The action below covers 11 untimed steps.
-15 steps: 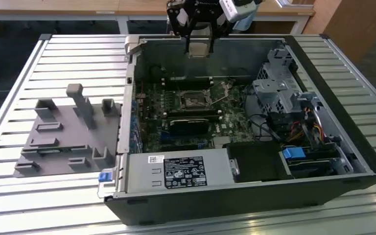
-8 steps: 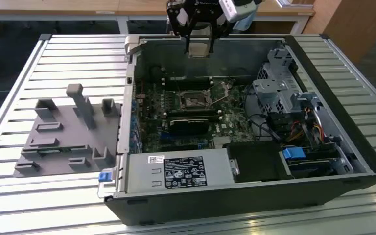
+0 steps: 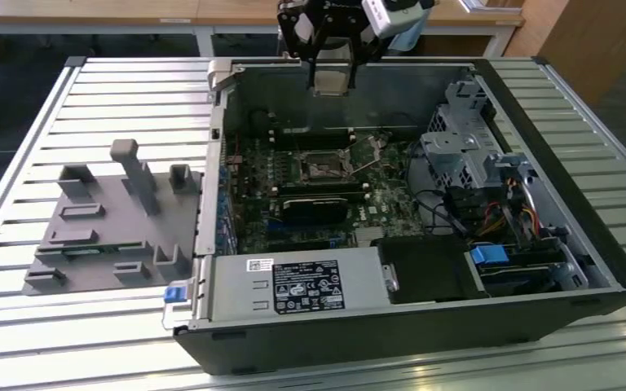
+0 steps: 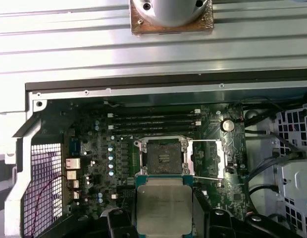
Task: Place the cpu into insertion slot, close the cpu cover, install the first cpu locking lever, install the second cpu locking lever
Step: 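Place the cpu into insertion slot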
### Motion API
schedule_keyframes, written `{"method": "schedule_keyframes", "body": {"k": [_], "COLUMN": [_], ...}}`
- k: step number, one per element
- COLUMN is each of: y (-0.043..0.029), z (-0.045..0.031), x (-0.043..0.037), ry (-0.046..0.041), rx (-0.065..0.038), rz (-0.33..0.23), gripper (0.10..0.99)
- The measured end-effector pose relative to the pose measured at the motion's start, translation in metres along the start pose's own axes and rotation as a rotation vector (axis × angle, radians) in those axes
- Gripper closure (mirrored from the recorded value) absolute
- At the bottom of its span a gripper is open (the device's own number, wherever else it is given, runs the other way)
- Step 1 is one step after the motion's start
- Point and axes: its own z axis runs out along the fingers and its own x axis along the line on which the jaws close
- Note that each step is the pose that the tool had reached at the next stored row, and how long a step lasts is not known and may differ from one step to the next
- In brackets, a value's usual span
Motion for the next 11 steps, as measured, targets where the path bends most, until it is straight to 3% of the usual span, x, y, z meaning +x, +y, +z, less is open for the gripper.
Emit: {"method": "schedule_keyframes", "body": {"k": [11], "y": [0.0000], "z": [0.0002], "x": [0.0001], "ry": [-0.0054], "rx": [-0.001], "rz": [0.059], "gripper": [0.545]}}
